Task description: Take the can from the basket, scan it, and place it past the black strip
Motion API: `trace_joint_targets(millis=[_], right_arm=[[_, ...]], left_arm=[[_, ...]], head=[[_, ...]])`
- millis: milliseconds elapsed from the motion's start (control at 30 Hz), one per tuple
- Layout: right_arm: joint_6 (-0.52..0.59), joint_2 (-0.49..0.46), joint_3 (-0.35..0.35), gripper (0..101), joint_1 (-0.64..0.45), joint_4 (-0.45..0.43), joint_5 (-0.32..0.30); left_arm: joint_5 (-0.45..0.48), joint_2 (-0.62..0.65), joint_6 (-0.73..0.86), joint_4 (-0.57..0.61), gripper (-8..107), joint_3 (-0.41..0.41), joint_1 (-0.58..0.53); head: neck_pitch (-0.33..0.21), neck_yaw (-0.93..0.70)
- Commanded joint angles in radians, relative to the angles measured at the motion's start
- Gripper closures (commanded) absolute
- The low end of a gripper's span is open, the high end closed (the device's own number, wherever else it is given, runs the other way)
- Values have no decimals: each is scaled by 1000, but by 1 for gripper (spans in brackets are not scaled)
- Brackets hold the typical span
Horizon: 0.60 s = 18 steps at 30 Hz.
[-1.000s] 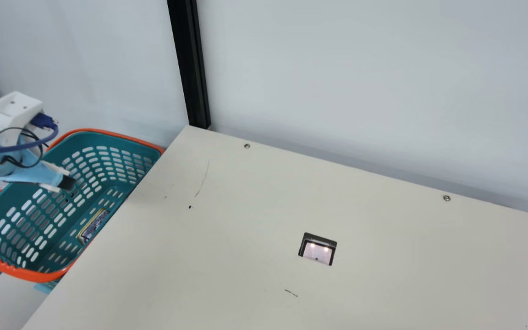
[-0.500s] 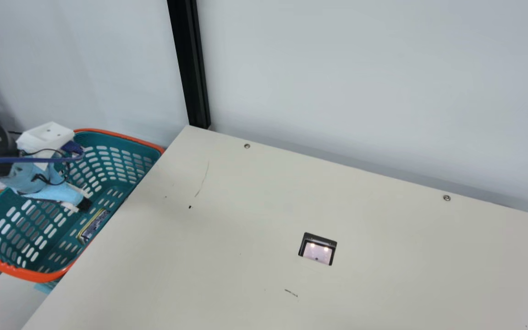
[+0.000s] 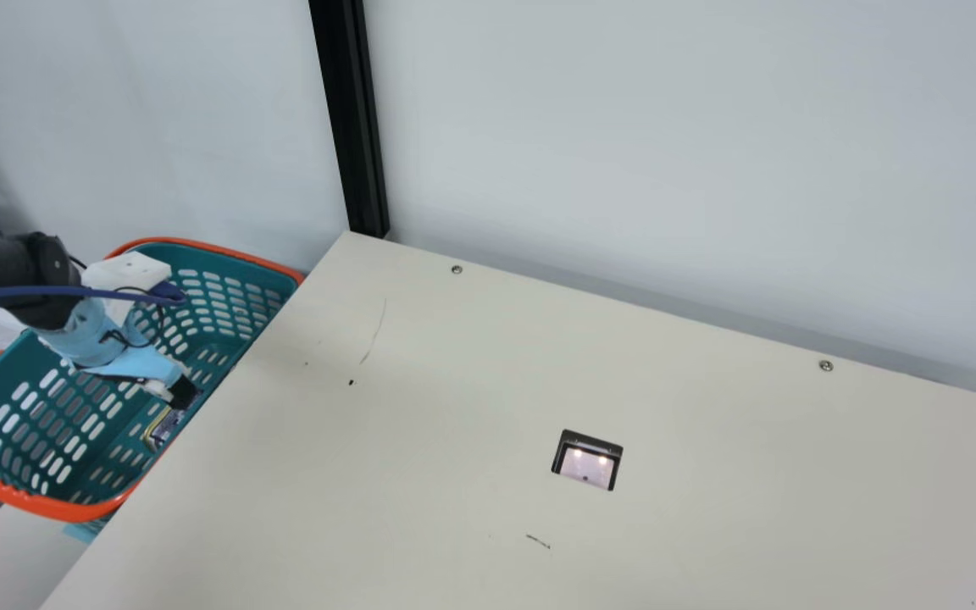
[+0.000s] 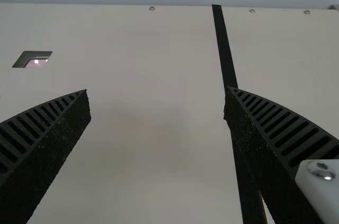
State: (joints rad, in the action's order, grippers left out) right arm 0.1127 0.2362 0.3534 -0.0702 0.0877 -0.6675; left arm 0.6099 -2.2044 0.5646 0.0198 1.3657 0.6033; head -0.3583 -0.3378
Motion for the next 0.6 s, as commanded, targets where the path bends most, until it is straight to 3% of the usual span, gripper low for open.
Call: trace_joint_targets(millis=[0, 567], right_arm=[[0, 0, 0, 0, 0, 0, 0], [0, 0, 0, 0, 0, 0, 0]], left_arm=[[17, -43, -3, 2, 9, 44, 0], [134, -264, 26, 42, 9, 279, -1]], head=[[-29, -24], [-29, -24]])
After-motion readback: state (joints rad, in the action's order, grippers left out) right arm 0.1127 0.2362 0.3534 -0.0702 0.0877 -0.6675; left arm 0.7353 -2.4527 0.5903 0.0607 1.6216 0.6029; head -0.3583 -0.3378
